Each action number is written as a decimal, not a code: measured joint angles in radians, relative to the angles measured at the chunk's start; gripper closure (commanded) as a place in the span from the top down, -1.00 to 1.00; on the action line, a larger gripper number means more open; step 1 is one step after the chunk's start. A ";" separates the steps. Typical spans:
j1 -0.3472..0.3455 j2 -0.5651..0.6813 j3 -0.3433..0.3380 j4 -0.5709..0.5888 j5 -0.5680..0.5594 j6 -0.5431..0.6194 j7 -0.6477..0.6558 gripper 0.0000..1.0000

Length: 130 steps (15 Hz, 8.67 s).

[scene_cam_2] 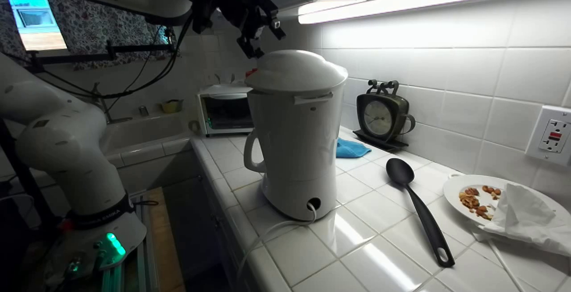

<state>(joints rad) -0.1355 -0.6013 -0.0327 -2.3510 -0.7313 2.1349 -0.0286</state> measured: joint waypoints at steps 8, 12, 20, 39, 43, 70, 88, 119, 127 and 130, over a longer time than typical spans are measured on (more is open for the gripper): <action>-0.010 -0.024 -0.056 0.065 -0.128 -0.005 -0.026 1.00; -0.020 -0.047 -0.143 0.075 -0.146 0.065 -0.073 1.00; -0.084 -0.107 -0.213 0.135 -0.158 0.076 -0.133 1.00; -0.054 -0.116 -0.143 0.150 -0.010 -0.080 -0.091 1.00; 0.019 -0.114 -0.089 0.148 0.144 -0.095 -0.032 1.00; 0.074 -0.045 -0.208 -0.086 0.612 0.201 -0.132 -0.28; 0.049 -0.067 -0.205 -0.027 0.588 0.016 -0.324 -0.98; -0.017 0.044 -0.014 0.094 0.363 -0.147 -0.051 -0.98; -0.068 0.057 0.038 0.094 0.335 -0.163 0.251 -0.98; -0.077 0.057 0.049 0.095 0.335 -0.188 0.337 -0.98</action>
<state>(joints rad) -0.2128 -0.5442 0.0164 -2.2565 -0.3965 1.9470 0.3086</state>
